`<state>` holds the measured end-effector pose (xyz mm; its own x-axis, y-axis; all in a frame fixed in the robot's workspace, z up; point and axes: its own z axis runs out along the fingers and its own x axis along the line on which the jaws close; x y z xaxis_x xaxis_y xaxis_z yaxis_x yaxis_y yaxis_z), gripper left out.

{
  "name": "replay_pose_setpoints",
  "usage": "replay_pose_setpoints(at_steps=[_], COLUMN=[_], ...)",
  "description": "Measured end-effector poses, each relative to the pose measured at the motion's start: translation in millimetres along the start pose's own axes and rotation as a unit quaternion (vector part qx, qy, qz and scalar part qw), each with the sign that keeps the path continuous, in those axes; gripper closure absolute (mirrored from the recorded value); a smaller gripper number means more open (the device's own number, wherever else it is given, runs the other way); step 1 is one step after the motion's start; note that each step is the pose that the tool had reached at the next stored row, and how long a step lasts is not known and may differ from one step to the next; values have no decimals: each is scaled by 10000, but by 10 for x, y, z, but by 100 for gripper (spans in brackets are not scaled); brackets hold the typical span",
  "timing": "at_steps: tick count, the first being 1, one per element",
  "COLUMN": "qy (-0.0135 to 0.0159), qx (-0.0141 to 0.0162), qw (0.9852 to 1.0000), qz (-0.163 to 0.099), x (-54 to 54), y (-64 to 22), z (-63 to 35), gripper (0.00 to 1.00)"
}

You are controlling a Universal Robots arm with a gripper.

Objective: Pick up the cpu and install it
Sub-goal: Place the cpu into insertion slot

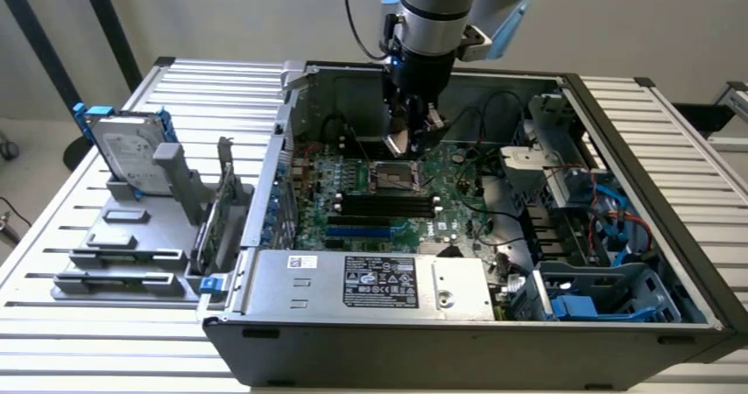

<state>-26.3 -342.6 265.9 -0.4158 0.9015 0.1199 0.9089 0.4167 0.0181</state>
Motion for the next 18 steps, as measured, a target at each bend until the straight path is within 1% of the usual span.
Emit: replay_pose_setpoints(at_steps=[4, 8, 12, 18], qy=[3, 6, 9, 2], qx=[-15, -31, -50, -89], qw=[9996, 9984, 9965, 9928], qz=[275, 557, 834, 1195], x=[-2, -4, -5, -4], y=[0, -1, -1, -2], z=[15, 30, 48, 102], gripper=[45, 45, 45, 45])
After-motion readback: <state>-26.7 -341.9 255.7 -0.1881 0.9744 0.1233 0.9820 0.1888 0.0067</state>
